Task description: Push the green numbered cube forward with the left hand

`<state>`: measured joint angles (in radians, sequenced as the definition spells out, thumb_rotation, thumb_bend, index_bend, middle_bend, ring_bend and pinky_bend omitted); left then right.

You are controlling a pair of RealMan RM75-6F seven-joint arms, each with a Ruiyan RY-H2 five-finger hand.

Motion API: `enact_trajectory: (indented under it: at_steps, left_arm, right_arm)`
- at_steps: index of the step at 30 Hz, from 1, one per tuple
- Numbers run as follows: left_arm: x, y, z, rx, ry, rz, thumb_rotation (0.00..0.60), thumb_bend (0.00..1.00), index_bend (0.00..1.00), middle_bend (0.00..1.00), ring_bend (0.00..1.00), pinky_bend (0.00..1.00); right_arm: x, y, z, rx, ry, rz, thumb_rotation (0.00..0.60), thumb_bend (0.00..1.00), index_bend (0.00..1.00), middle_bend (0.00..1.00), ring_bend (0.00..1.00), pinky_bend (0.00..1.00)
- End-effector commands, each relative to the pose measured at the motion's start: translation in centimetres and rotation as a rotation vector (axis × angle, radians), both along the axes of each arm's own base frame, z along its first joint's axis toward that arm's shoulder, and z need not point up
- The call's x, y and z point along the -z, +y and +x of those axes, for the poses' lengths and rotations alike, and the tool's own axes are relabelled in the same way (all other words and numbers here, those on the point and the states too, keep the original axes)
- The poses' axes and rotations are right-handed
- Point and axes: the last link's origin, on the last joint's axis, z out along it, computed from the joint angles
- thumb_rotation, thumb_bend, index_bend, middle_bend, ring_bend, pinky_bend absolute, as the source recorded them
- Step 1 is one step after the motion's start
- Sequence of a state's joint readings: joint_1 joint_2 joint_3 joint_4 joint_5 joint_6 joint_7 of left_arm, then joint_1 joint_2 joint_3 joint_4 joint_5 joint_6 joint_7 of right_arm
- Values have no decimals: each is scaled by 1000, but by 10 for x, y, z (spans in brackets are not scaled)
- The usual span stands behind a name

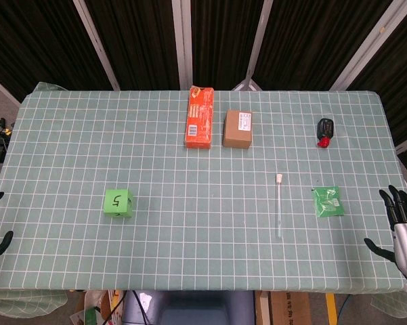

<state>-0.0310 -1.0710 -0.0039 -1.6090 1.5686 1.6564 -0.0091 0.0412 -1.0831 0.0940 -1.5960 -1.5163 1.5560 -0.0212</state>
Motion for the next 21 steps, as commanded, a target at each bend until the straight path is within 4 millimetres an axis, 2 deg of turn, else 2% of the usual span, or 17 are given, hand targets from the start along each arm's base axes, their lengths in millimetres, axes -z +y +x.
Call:
enact_trajectory:
  at_steps: [1, 14, 21]
  left_arm:
    - [2, 0, 0, 0, 3, -5, 600, 417, 119, 114, 0, 8]
    - [7, 2, 3, 13, -4, -24, 600, 416, 119, 114, 0, 8]
    - [12, 8, -4, -3, -1, -64, 600, 417, 119, 117, 0, 8]
  right_arm:
    - [2, 1, 1, -3, 5, 3, 600, 45, 65, 0, 0, 0]
    - [5, 3, 3, 9, 6, 9, 600, 44, 65, 0, 0, 0]
    - [5, 5, 2, 25, 13, 13, 600, 45, 64, 0, 0, 0]
